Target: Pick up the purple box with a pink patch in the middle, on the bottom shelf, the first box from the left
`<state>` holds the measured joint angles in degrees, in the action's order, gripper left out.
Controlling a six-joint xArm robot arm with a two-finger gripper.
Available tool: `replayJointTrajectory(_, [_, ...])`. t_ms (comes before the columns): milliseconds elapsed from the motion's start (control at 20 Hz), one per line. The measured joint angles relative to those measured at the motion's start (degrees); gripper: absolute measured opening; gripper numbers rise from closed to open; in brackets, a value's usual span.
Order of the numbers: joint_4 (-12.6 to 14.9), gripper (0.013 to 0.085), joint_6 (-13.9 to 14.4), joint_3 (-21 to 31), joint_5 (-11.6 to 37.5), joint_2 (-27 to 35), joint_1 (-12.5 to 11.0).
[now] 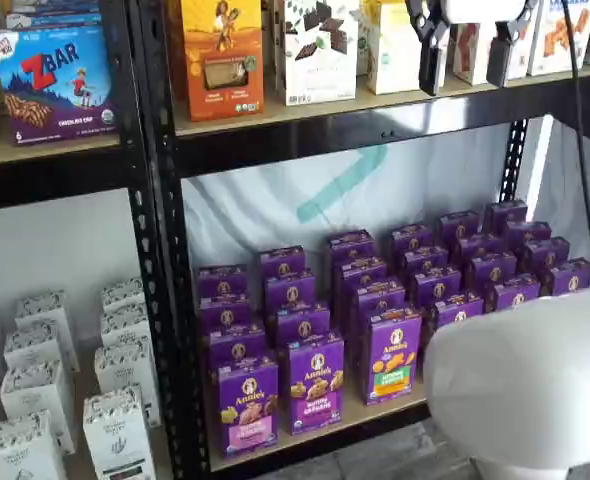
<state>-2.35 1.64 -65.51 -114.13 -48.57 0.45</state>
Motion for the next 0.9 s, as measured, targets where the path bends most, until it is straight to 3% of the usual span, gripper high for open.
replayJointTrajectory(400, [-1.0,0.085,-1.4,0.5,1.2,-0.5,-1.8])
replayJointTrajectory(900, [2.3,0.085,0.9,5.7,5.4,-1.4,1.7])
